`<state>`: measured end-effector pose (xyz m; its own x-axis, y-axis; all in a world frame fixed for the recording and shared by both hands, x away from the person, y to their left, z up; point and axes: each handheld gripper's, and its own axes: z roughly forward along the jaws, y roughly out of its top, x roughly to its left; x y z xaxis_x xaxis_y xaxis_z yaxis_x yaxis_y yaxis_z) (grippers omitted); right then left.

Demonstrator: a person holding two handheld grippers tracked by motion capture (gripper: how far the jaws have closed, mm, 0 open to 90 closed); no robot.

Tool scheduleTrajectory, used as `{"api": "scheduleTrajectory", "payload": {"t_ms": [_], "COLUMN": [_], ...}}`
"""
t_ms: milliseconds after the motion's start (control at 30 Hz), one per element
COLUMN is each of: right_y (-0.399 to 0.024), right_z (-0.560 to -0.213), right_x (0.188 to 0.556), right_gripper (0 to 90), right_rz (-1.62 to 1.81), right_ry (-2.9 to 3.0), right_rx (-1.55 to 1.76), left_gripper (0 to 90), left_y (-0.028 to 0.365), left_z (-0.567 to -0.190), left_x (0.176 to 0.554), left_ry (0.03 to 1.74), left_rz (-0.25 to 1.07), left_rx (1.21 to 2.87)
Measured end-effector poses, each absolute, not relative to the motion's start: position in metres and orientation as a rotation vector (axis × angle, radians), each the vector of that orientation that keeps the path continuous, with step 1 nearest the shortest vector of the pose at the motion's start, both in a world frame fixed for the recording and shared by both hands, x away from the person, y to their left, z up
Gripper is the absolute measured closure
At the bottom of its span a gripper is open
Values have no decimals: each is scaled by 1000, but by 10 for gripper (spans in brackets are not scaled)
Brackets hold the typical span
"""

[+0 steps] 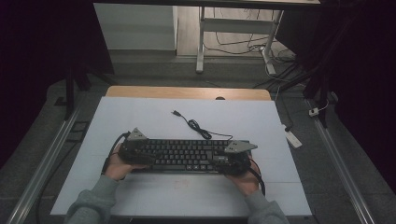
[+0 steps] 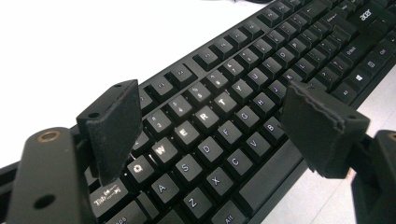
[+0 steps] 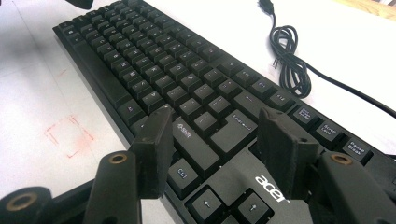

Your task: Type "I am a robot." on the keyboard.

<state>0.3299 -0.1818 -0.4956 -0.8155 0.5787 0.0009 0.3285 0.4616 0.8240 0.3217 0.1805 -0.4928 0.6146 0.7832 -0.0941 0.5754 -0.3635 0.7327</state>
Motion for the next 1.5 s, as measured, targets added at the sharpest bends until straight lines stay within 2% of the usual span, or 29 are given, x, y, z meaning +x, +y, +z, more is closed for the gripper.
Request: {"api": "scheduleTrajectory", "payload": {"t_ms": [333, 500, 667, 933, 1500], "right_y": [-182, -182, -183, -181, -179], "right_z": [-496, -496, -497, -499, -502], "right_x": [330, 330, 331, 331, 331], "right_gripper": [461, 462, 463, 464, 466], "right_rz": [1278, 1273, 1263, 1263, 1240], "right_ry": [2436, 2437, 2438, 2443, 2461], "right_rx": [772, 770, 775, 771, 772], "left_gripper": [250, 302, 470, 873, 890], "left_y": [181, 182, 183, 176, 154], "left_z": [-492, -492, -491, -495, -515], "left_x": [322, 321, 321, 325, 339], "left_ry": [1074, 1078, 1066, 1021, 1015], "left_rz": [362, 385, 384, 347, 311], "left_rx": [2057, 2038, 2016, 2034, 2142]}}
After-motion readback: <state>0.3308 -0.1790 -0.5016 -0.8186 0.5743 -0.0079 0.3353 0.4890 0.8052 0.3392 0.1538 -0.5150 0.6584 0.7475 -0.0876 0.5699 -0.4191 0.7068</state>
